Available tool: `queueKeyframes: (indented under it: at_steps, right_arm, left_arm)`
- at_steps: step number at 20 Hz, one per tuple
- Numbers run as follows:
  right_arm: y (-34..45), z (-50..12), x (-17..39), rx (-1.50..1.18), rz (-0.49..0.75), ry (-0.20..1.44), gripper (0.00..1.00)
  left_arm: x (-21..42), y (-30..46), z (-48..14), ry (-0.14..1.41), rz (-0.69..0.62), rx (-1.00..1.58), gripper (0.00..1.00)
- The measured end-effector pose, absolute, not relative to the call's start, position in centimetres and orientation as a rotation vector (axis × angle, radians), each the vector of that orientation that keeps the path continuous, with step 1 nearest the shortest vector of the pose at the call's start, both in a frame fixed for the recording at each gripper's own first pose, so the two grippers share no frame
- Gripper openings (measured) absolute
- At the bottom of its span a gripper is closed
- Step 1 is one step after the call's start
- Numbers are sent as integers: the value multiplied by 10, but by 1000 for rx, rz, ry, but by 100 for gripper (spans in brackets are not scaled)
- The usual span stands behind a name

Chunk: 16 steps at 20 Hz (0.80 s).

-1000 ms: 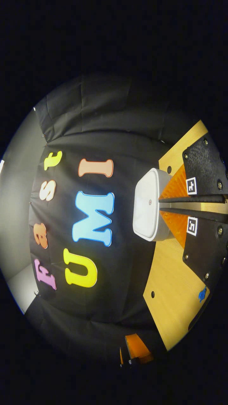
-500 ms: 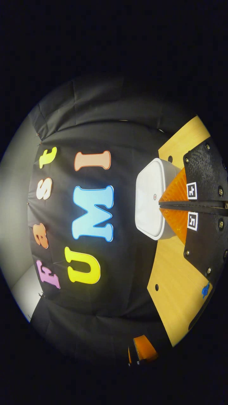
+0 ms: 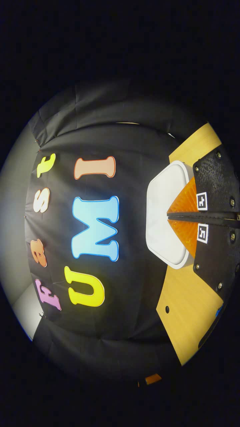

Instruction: Press the lid of the desktop garbage bin to open it, pick up the crumpled paper on the desktop and throw it into the bin, then pick up the pop can on the desktop and drop it into the bin, and finally close the garbage bin lid.

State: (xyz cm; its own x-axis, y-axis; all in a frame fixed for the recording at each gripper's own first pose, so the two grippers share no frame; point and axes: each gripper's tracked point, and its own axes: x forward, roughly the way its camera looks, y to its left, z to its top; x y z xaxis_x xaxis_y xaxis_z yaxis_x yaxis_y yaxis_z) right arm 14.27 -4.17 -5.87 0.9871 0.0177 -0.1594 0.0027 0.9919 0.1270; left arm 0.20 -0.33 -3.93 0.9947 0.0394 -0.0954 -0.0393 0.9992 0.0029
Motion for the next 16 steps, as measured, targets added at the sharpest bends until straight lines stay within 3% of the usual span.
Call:
queueKeyframes:
  at_steps: [16]
  right_arm:
    - [-46, -76, 154, 269, 68, 209, 0]
  left_arm:
    - [3, -19, -48, 119, 14, -26, 98]
